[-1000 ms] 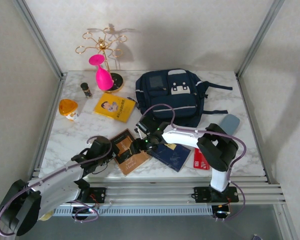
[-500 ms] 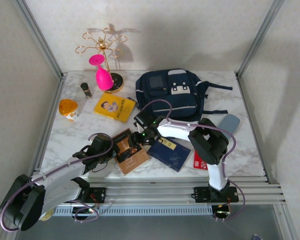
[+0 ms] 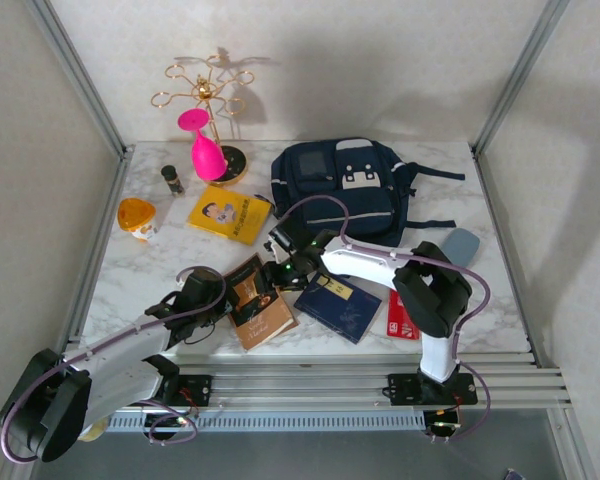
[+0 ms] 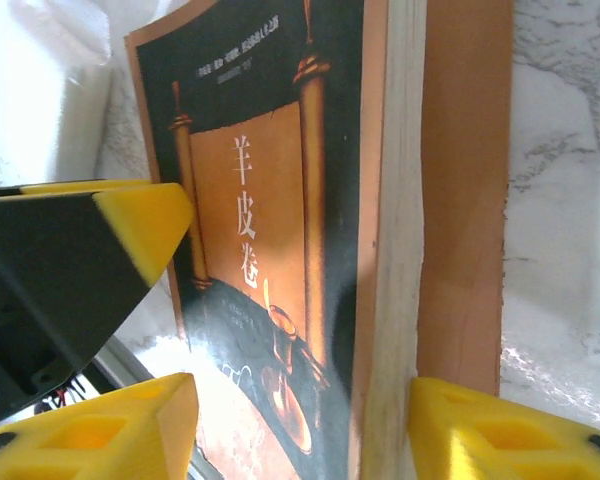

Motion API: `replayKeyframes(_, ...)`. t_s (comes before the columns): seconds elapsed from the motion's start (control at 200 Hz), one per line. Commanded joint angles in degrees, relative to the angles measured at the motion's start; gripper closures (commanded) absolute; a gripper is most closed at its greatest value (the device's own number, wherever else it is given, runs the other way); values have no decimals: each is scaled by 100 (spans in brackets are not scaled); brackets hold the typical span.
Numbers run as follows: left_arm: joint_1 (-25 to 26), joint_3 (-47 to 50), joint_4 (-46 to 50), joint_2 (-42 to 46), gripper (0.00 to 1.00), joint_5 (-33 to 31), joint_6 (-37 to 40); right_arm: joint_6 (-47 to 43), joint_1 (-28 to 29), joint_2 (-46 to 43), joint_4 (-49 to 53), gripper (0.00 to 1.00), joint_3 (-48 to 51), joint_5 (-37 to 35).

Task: Pack books, pencil case, and school supplies into a backpack

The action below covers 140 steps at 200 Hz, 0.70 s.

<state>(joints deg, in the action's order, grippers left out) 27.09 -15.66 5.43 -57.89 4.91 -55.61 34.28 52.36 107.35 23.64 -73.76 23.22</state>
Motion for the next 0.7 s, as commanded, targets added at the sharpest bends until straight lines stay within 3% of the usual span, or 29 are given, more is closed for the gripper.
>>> replayKeyframes(0.0, -117, 38, -461, -221, 54, -317, 138, 39, -45, -145, -47, 50, 144, 129)
replayKeyframes(0.08, -121, 28, -508, -256, 54, -280, 137, 67, -93, -175, -167, 55, 277, 174)
replayKeyframes(0.446, -117, -46, -475, -122, 49, -231, 112, 225, -139, -474, -621, 97, 530, 458)
replayKeyframes(0.606, -138, -219, -360, 83, 38, -185, 195, 403, -234, -958, -1034, 100, 761, 605)
replayKeyframes(0.696, -294, -466, -108, 214, 25, 42, 366, 729, -351, -1550, -1724, 100, 1140, 835)
